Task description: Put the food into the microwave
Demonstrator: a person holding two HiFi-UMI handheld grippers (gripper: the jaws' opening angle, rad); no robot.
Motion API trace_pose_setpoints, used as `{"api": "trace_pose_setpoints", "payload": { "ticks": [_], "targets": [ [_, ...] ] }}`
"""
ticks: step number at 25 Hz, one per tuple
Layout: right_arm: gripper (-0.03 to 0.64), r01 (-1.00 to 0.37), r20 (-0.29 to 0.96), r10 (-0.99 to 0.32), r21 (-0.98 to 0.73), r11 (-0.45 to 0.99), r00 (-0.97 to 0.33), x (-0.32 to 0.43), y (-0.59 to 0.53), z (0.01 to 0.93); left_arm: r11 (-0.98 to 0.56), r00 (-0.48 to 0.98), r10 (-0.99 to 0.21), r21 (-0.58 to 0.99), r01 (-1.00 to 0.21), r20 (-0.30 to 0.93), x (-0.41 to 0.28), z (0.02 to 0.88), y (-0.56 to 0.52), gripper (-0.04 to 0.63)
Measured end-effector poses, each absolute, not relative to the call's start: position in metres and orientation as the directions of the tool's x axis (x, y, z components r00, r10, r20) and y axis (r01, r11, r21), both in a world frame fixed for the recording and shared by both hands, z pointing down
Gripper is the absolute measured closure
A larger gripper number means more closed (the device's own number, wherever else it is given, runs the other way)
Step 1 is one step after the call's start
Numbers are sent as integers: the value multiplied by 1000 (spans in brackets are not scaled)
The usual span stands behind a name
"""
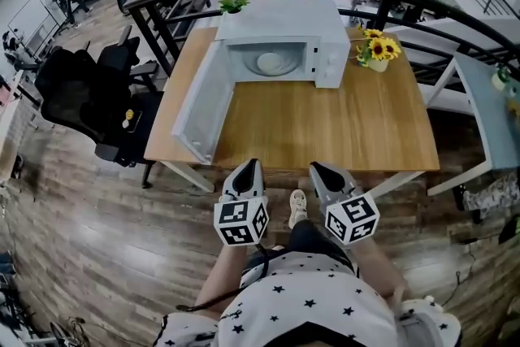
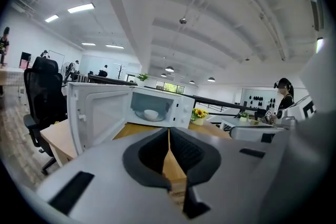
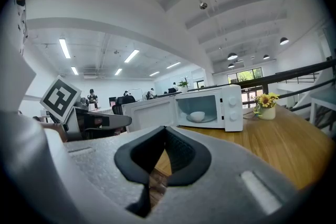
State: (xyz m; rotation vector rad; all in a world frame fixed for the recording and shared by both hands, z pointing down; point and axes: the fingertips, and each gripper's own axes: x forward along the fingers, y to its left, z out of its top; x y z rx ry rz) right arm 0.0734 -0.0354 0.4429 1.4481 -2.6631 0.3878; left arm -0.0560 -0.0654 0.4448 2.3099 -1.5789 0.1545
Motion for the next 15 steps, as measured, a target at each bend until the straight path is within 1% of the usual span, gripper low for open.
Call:
{"api": "trace_pose_setpoints", "payload": {
  "ticks": [6,15],
  "targets": [
    [611,-835,185,-816,-184,519,-548,62,-3,442,-366,415,-866,213,-906,278,-57,444,-28,583],
    [611,-832,186,-811,-165,530,-554,51,14,438,-385,436,-863,224,-895,256,-63,436,-10,583]
  ]
}}
